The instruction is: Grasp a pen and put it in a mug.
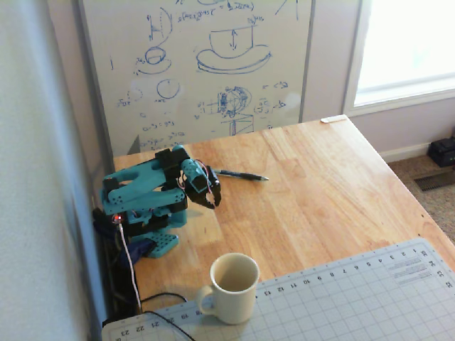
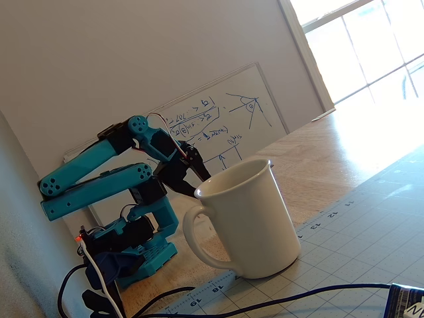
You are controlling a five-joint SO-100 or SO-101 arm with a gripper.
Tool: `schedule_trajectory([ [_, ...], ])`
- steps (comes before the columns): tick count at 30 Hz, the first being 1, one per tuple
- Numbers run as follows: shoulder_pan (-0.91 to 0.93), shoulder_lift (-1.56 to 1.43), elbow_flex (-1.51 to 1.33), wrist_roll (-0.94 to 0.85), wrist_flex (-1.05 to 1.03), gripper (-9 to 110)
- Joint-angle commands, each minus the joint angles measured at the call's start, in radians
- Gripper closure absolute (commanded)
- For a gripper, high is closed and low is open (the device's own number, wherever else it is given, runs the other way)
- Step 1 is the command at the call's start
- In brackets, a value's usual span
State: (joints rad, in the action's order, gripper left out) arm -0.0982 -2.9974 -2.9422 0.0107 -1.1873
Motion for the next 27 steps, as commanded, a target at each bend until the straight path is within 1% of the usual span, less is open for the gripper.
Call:
schedule_trajectory([
  [1, -0.098, 0.123, 0.161, 0.005, 0.02, 100],
  [5, -0.176, 0.219, 0.233, -0.043, 0.086, 99],
  [10, -0.245, 0.368, 0.313, -0.186, 0.138, 99],
  [22, -0.249, 0.726, 0.58, -0.753, 0.143, 99],
  [27, -0.249, 0.884, 0.703, -0.953, 0.143, 99],
])
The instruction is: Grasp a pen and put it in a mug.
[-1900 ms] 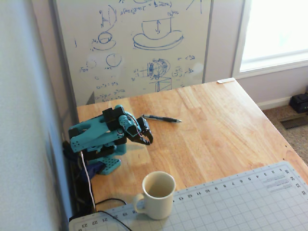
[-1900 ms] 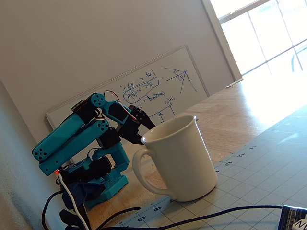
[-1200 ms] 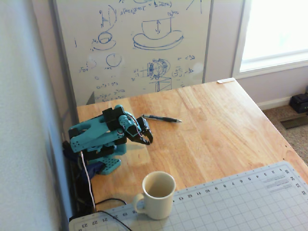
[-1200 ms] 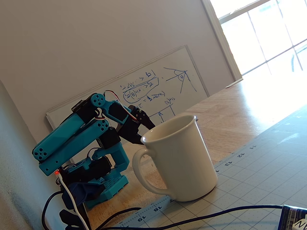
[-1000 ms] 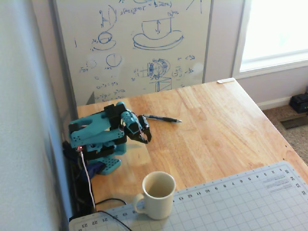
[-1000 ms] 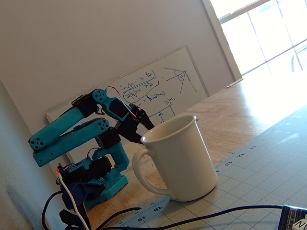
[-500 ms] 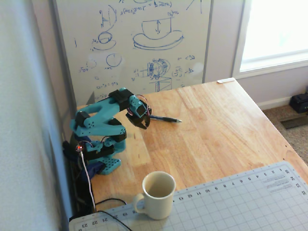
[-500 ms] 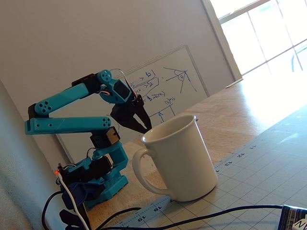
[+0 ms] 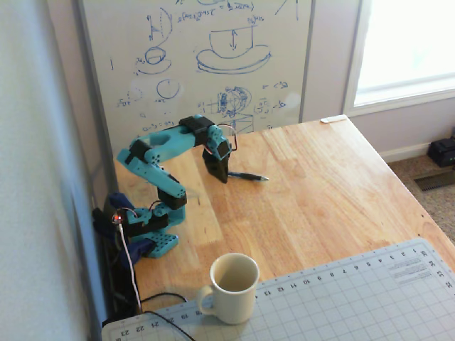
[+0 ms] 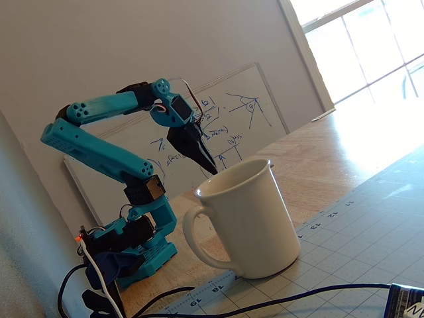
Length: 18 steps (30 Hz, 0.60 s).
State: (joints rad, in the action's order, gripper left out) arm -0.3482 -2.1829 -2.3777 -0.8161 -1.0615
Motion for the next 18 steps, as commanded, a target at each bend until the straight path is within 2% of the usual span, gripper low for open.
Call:
schedule_trajectory([
  [1, 0.002, 0.095, 0.158, -0.158, 0.017, 99],
  [9, -0.002, 0.242, 0.273, -0.275, 0.028, 98],
  [18, -0.009, 0.423, 0.342, -0.275, 0.245, 81],
])
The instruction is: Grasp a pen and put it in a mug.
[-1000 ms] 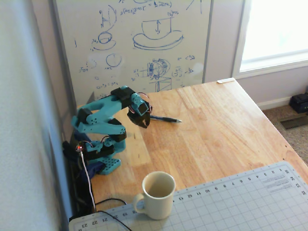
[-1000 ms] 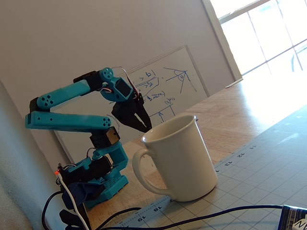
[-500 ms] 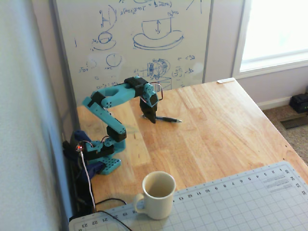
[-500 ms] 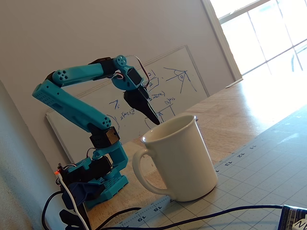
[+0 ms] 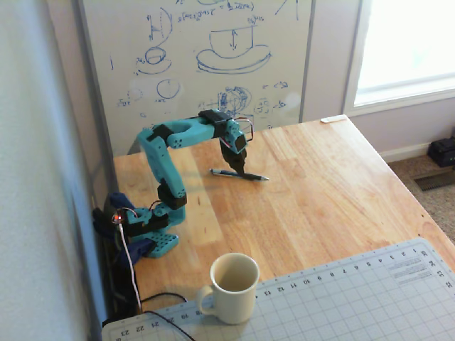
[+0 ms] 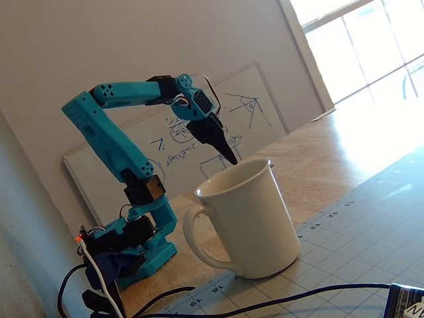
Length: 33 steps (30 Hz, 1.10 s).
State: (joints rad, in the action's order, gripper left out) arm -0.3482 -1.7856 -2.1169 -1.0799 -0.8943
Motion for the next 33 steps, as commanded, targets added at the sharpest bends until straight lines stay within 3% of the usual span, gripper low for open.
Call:
schedule_trajectory([
  [1, -0.009, 0.046, 0.081, -0.012, 0.106, 80],
  [10, 0.002, 0.172, 0.066, -0.009, 0.295, 77],
  [33, 0.029, 0.324, 0.04, -0.018, 0.31, 77],
])
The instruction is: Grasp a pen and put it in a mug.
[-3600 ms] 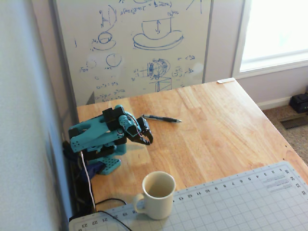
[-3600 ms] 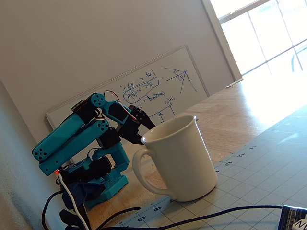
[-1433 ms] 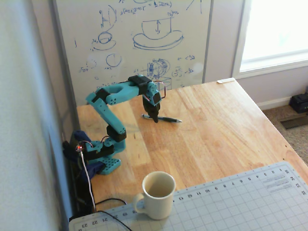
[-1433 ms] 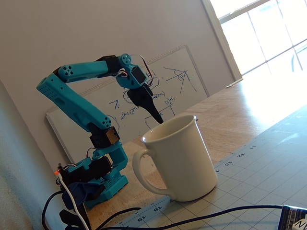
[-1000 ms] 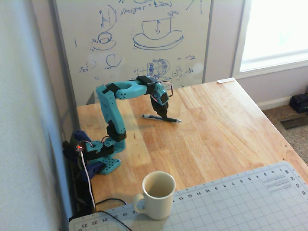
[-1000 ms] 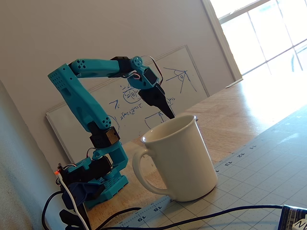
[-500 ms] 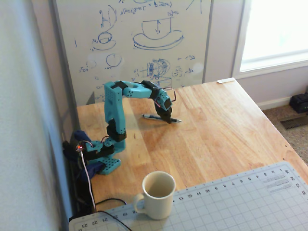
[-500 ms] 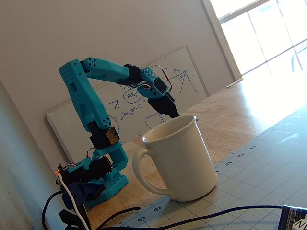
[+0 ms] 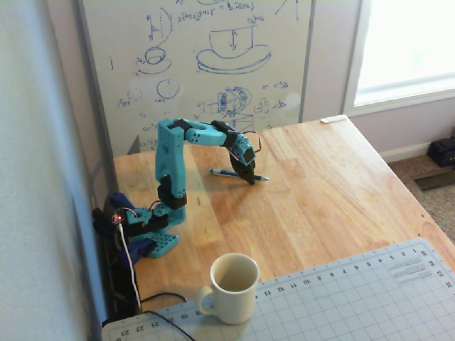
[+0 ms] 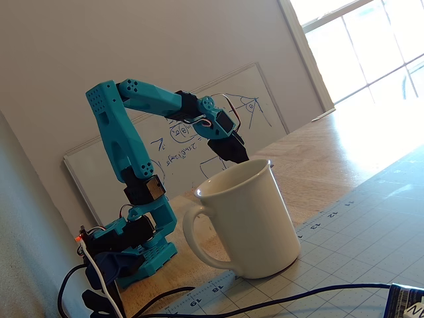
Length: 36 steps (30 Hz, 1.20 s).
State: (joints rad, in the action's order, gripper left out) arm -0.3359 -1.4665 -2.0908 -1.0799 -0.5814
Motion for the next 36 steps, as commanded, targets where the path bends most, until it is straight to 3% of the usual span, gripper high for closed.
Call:
schedule_trajectory([
  [1, 0.018, 0.006, 0.014, -0.025, -0.003, 77],
  [9, 0.029, 0.0, 0.003, -0.13, -0.003, 78],
  [20, 0.029, -0.025, -0.005, -0.153, -0.003, 101],
  [29, 0.02, -0.035, -0.006, -0.143, -0.017, 100],
  [36, 0.018, -0.268, -0.1, -0.152, -0.002, 101],
])
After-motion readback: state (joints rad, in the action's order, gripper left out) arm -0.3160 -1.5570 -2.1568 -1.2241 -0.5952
